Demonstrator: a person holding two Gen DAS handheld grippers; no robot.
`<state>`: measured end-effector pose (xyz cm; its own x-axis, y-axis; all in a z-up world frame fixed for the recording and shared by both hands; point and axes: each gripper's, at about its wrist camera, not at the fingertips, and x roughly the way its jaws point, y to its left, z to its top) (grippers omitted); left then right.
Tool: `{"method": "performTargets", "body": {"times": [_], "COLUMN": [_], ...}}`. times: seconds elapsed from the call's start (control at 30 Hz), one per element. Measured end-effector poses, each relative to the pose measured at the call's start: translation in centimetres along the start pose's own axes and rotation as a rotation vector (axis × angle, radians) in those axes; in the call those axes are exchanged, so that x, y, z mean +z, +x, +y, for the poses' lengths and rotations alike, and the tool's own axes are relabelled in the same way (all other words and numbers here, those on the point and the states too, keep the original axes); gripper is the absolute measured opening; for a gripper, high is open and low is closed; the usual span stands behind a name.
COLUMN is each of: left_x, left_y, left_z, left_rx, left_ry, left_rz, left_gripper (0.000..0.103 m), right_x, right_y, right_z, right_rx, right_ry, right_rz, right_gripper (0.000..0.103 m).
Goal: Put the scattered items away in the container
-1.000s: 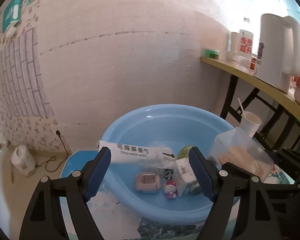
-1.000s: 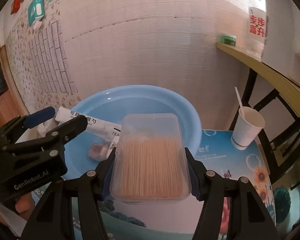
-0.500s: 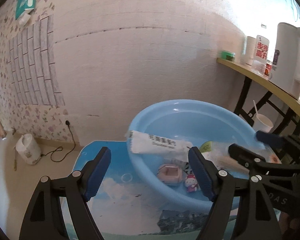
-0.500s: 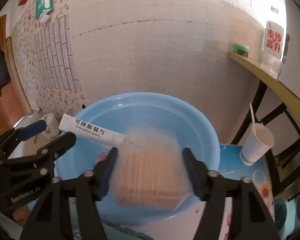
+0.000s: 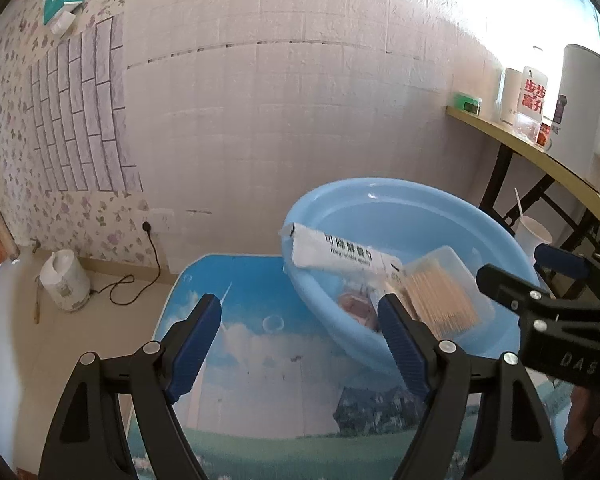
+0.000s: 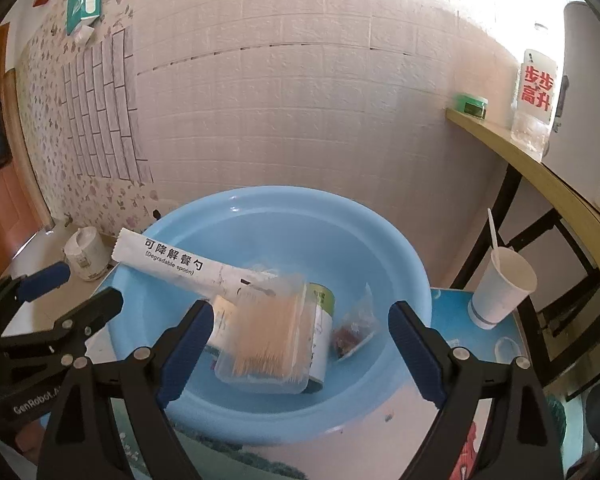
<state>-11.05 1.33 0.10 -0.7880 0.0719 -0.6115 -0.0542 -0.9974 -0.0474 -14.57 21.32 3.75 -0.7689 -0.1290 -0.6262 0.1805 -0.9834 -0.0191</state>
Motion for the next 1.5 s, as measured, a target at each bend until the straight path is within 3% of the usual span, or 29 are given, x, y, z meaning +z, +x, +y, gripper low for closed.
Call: {"method": "performTargets", "body": {"times": [0.43, 0.87, 1.07, 1.5], "left_x": [-3.3, -9.2, -10.1, -10.1], "left_y": [-3.6, -6.9, -7.4, -7.5], "left_z": [-2.2, -3.7, -4.0, -3.8], "left_rx": [-0.013, -0.039, -0.038, -0.019], "left_ry": [0.041, 0.065, 0.051, 0.034], "left_rz": [0.079, 0.195, 0.232, 0.246], "left_gripper": [0.085, 0.086, 0.085, 0.086], "right_x": [-3.2, -10.0, -11.6, -12.2], "right_y": [-4.2, -9.0, -9.8, -10.3], "right_z": [-2.3, -4.2, -4.2, -4.6], "right_rx": [-0.022, -0.045, -0.043, -0.036], "right_ry": [0.094, 0.133, 0.136, 0.156], "right_rz": [0.076, 0.156, 0.200, 0.205], "right_gripper": [0.090, 0.090, 0.090, 0.090]}}
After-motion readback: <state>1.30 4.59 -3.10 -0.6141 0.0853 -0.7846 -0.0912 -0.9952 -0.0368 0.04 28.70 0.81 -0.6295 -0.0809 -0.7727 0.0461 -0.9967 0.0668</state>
